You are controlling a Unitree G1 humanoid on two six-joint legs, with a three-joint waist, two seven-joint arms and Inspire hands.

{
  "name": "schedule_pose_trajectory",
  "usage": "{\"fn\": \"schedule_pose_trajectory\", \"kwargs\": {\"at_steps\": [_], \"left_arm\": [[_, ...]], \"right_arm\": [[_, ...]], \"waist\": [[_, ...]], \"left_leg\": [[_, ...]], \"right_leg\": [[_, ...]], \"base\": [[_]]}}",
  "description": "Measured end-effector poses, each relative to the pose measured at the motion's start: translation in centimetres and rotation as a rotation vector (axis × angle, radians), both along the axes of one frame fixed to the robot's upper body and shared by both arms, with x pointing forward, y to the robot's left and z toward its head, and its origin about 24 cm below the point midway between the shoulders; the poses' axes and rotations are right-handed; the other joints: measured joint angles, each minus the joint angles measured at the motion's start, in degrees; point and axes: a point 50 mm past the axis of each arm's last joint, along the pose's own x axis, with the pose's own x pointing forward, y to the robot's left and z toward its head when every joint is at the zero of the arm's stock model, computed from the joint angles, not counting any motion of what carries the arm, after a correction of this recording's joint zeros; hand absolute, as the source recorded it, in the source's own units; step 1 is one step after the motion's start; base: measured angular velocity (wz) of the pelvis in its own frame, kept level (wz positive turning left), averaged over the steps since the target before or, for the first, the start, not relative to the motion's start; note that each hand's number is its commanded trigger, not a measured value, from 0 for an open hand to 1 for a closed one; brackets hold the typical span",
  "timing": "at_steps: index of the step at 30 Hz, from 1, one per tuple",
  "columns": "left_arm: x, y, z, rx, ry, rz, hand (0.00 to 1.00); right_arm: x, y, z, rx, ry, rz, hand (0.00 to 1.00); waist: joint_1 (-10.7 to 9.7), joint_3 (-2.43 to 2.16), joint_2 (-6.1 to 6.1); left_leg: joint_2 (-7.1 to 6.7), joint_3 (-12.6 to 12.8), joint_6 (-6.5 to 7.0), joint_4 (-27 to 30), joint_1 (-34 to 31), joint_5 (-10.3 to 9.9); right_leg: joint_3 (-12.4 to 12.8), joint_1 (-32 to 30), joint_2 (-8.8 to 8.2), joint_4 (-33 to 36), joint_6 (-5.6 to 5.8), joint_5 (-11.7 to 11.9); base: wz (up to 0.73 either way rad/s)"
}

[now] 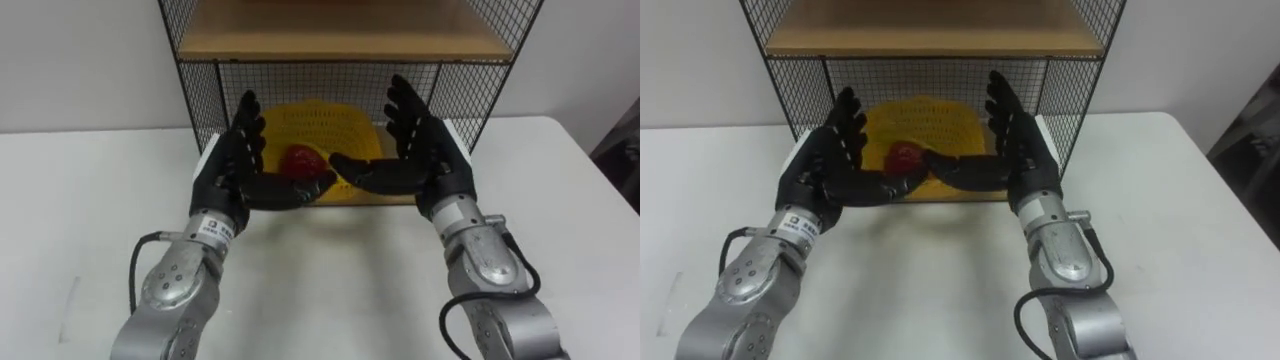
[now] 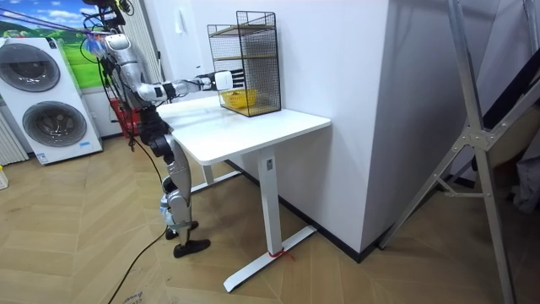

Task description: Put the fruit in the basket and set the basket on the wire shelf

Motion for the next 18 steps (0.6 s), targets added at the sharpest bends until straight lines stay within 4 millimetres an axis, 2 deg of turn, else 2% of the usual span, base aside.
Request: {"fn": "schedule_pose_trajectory", "kwargs": {"at_steps": [7, 12, 15, 18], "left_arm": [[-2.9, 1.0, -1.2, 0.007, -0.009, 0.012, 0.00], [-3.9, 1.5, -1.6, 0.022, 0.007, 0.021, 0.00], [-4.2, 1.9, -1.1, 0.017, -0.018, 0.037, 0.00], [-4.4, 2.9, -0.7, 0.025, -0.053, 0.073, 0.00]], "right_arm": [[-2.6, -0.8, -1.8, 0.041, 0.044, -0.004, 0.00], [-3.6, -1.4, -2.5, 0.036, 0.067, -0.010, 0.00], [-3.7, -1.5, -1.7, 0.018, 0.029, -0.001, 0.00], [-4.4, -2.5, 0.3, -0.010, -0.068, -0.019, 0.00]], "waist": [[0.0, 0.15, 0.02], [0.0, 0.58, 0.52], [0.3, 0.52, 0.73], [1.0, 0.55, 1.02]], "left_leg": [[-0.04, 0.1, 0.00, 0.0, -0.2, 0.0], [-0.08, -0.1, 0.00, 0.1, -0.8, -0.1], [-0.08, -0.1, -0.02, 0.0, -1.6, 0.0], [-0.07, -0.1, -0.06, -0.1, -1.7, 0.0]], "right_leg": [[0.0, -0.3, -0.01, 0.0, 0.00, 0.0], [0.0, -0.8, -0.02, 0.1, 0.00, 0.0], [0.7, -1.7, 0.10, 0.1, -0.03, 0.0], [0.8, -2.1, 0.14, 0.1, -0.03, 0.0]], "base": [[0.00], [0.00], [0.00], [0.00]]}}
